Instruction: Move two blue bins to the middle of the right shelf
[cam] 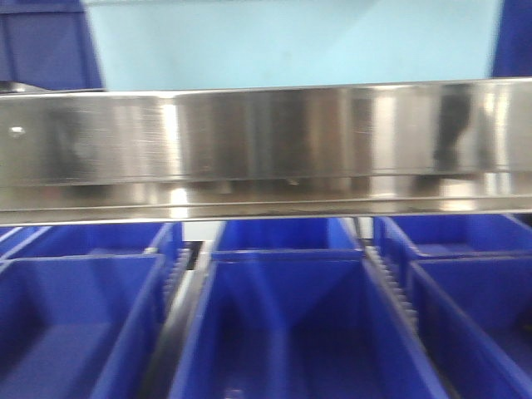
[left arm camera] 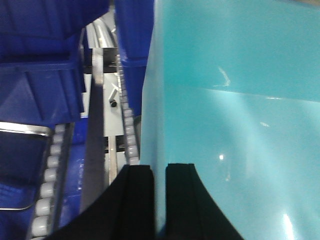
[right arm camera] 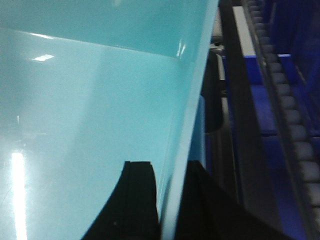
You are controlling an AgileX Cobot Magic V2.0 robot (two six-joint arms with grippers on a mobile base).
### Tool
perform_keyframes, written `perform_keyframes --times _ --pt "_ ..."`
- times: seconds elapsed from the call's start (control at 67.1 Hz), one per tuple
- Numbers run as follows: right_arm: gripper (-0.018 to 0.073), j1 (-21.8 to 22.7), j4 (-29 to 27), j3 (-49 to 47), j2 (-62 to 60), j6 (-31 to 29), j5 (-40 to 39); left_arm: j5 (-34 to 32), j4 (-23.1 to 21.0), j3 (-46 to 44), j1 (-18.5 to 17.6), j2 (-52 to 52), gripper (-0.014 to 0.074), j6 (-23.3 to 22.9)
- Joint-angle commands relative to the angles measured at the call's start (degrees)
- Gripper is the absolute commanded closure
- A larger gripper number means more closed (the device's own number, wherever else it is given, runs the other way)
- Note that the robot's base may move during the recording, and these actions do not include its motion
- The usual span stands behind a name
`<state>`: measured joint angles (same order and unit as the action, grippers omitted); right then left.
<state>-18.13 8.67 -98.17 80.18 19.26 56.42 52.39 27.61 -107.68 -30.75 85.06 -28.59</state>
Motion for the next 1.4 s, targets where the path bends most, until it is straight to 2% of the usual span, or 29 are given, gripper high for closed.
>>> perform_keyframes --times 0.0,1.385 --pt "0.0724 -0.4 -1.0 -0.4 -0.4 -1.2 -2.5 -4.3 -1.4 -0.6 -0.5 -0.5 0.0707 -0.1" --pt "0.0724 -0.4 -1.0 -0.4 -0.4 -1.2 -2.5 -5.1 -1.4 -0.6 -0.5 -0.5 0.0707 -0.1"
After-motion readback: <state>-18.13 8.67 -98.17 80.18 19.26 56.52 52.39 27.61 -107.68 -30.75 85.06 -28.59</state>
